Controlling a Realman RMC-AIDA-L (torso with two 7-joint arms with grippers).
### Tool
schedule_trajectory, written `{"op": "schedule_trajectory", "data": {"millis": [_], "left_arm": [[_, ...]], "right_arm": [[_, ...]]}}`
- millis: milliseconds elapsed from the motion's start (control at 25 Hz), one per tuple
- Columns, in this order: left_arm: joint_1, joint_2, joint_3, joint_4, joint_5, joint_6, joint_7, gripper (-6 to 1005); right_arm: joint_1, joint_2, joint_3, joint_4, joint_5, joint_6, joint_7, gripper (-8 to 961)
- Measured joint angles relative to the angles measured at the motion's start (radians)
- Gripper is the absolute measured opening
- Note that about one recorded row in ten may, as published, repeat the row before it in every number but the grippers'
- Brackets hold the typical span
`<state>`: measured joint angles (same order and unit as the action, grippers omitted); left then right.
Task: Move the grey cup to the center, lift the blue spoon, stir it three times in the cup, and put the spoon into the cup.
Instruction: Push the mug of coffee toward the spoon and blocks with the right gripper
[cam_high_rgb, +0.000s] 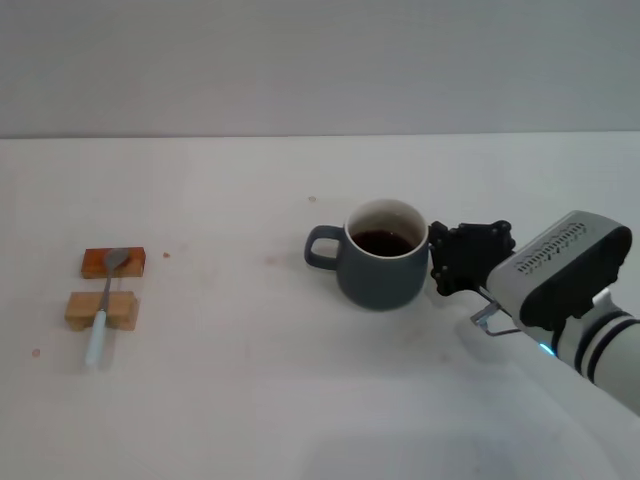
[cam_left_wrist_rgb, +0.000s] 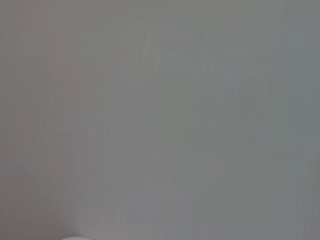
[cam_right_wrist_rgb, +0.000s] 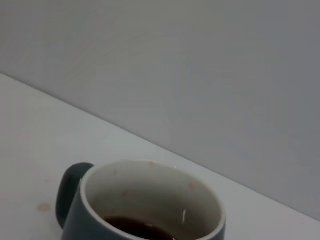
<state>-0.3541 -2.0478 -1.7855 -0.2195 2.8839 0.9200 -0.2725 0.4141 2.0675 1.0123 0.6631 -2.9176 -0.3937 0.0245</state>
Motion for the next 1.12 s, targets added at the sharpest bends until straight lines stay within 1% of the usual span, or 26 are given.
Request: {"op": "schedule_trajectory", "data": {"millis": [200, 360, 600, 1120], "left_arm": [[0.004, 0.0, 0.0, 0.0, 0.0, 0.0, 0.0, 615], [0.006, 0.0, 0.0, 0.0, 0.0, 0.0, -0.001, 614], [0.006, -0.002, 0.0, 0.0, 0.0, 0.0, -0.002, 612], [0.006, -0.003, 0.0, 0.0, 0.0, 0.0, -0.002, 608]], "right_arm": [[0.018, 0.0, -0.007, 0.012, 0.0, 0.019, 0.0, 23], [0.048, 0.005, -0.012, 0.014, 0.0, 0.039, 0.0, 22], [0.071, 0.007, -0.016, 0.023, 0.0, 0.041, 0.005, 25], [0.1, 0.011, -0.087, 0.042, 0.007, 0.052, 0.064, 31]]}}
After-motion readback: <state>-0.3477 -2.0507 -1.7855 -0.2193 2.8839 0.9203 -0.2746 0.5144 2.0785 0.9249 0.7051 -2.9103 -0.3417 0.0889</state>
